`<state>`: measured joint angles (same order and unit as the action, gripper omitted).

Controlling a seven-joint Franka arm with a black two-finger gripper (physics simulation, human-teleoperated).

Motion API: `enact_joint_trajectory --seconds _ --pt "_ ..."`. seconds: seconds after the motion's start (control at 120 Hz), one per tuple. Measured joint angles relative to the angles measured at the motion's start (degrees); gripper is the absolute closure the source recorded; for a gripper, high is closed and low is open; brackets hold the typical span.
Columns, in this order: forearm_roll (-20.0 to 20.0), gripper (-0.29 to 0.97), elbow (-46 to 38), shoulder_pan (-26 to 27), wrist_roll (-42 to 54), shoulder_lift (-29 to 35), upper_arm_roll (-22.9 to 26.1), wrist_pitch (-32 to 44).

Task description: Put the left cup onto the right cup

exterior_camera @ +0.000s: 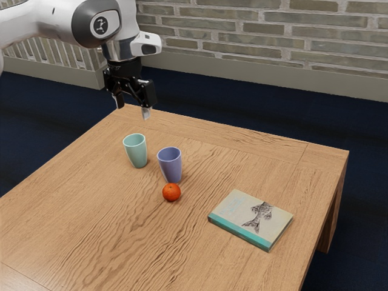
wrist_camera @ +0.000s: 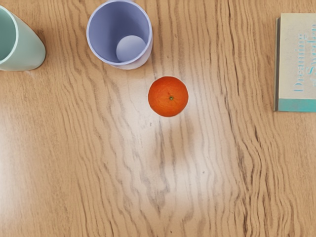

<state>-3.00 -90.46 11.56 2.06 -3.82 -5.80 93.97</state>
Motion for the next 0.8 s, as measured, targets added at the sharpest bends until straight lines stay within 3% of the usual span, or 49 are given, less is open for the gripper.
enact_joint_trajectory --seconds 0.425,0.8 --pt "0.1 0.00 0.0 0.1 0.1 -1.5 -1.3 1.8" --pt "0.5 0.00 2.5 -0.2 0.1 -7.1 -5.1 2.5"
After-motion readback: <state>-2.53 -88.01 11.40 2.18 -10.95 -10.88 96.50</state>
